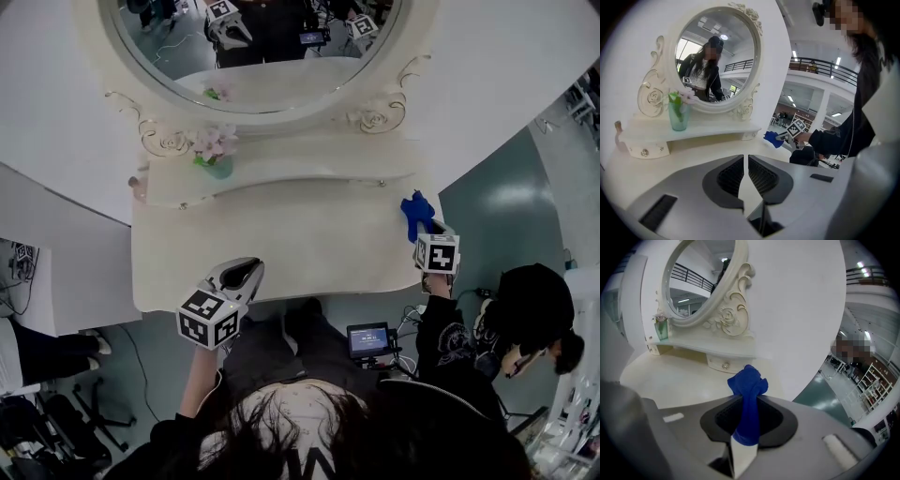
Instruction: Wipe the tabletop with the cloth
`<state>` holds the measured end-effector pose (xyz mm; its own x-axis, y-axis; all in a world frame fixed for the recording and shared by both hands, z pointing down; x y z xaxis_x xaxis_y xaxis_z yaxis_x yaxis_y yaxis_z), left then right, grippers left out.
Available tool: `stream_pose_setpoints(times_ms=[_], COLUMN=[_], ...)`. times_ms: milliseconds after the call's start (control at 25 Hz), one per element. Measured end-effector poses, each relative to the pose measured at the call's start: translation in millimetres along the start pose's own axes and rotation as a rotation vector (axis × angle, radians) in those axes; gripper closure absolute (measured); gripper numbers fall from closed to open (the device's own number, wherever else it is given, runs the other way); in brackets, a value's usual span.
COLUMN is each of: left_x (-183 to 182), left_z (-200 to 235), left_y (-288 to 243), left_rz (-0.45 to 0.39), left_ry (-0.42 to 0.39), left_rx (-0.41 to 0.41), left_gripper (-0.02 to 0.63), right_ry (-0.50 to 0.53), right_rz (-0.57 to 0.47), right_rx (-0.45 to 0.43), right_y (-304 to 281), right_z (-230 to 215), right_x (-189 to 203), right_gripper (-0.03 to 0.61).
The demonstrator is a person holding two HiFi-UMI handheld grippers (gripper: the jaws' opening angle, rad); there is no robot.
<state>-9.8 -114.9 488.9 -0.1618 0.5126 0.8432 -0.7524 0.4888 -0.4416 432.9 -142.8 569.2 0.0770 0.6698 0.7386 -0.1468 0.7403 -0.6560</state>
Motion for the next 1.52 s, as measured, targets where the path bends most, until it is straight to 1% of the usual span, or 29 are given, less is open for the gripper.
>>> stream_pose_setpoints(times_ms=[160,400,600,880,1080,1240,1400,1520], left_x=[7,25,42,69,87,100,111,118], left_z=[25,75,113,156,177,189,202,210], left_y=[38,99,146,196,230,258,285,301], left_rz=[-0.024,-0.047,-0.068,-0.089,-0.103,-0.123,-0.144,-0.155], left_ry=[0.018,0.044,0.068,0.103,0.142,0.177,0.206,0.222], left_rx=[-0.025,-0.08,-0.118,-0.164,-0.206,-0.246,-0.298,-0.33], left_gripper=[0.605,0.605,0.606,0.606,0.606,0.604,0.604,0.604], right_ry=[-0.021,-0.034,-0.012,0.032,0.113,0.179,0.239,0.282], right_rz=[-0.043,-0.09,-0.133,-0.162,-0.182,-0.182,-0.175,-0.153], right_rx=[-0.028,-0.123,-0.244,-0.426,-0.578,-0.691,-0.781,-0.832], right_y=[26,54,69,73,73,76,78,77], right_z=[51,152,255,395,505,590,667,714], right_x=[-17,-35,-54,-80,-106,-117,-120,-111], right_gripper=[0.491,0.491,0.491,0.491,0.491,0.491,0.491,0.491])
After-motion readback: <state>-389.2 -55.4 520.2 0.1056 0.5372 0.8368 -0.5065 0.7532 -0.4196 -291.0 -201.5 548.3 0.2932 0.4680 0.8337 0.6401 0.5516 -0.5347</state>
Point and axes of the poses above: the fingertips, and each gripper's own axes: y backward along the fingers, z to its left, x out of its underside, the point moved 3 cm from there along y, backward along the fingers, and after that the axes turned 5 degrees about -z, right-handed, at the moved point
